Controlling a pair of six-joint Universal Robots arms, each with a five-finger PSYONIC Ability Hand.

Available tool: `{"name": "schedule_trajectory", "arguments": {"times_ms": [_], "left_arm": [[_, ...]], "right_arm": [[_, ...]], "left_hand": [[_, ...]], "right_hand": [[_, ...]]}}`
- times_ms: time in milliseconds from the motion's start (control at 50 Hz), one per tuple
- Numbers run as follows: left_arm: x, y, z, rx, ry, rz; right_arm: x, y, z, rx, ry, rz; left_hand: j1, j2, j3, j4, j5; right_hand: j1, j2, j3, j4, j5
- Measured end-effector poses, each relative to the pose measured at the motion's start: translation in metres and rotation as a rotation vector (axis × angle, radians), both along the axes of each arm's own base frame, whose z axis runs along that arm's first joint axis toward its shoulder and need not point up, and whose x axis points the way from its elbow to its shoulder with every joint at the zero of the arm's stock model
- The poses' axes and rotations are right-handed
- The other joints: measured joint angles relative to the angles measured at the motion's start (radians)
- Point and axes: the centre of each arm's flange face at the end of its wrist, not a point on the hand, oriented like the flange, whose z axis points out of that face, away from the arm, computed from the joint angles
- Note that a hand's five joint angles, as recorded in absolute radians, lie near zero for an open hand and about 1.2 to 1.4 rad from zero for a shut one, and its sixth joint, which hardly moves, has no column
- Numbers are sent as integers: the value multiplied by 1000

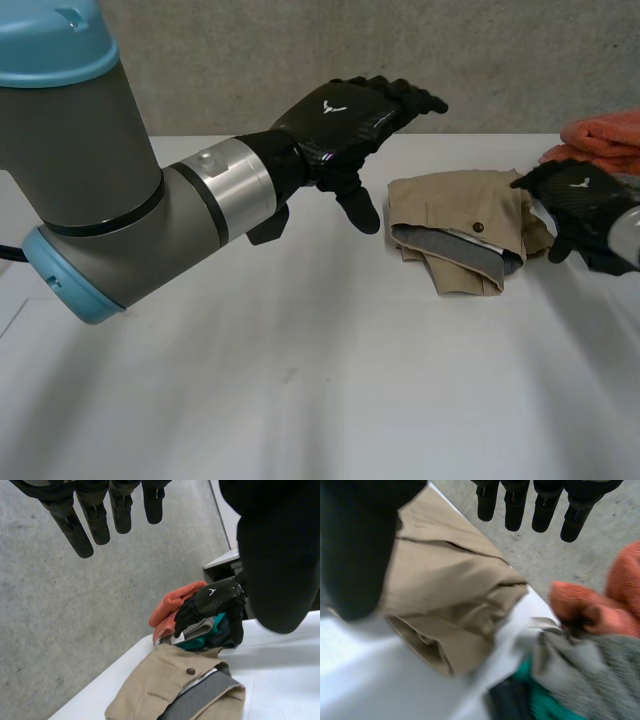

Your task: Fold the laundry.

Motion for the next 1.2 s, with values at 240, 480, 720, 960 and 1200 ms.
{"name": "schedule_trajectory", "arguments": {"times_ms": [240,480,720,960,1200], "left_arm": [[10,-21,-15,32,-35,40],[12,-22,-15,34,-36,45],[21,-33,-13,31,-31,81],[58,-79,-2,-25,13,343],[87,-138,-58,112,8,663]], "right_arm": [[80,10,-25,136,-291,-101],[112,-11,-61,73,-291,-233],[124,-11,37,-250,-467,-160],[147,39,133,-318,-542,87],[157,75,125,-86,-588,221]], "left_hand": [[-1,-1,0,-1,0],[-1,-1,0,-1,0],[-1,-1,0,-1,0],[-1,-1,0,-1,0],[-1,-1,0,-1,0]], "right_hand": [[-23,-15,-10,-10,0],[107,124,113,107,118],[817,927,928,962,907],[817,927,938,965,923],[817,927,938,965,923]]}}
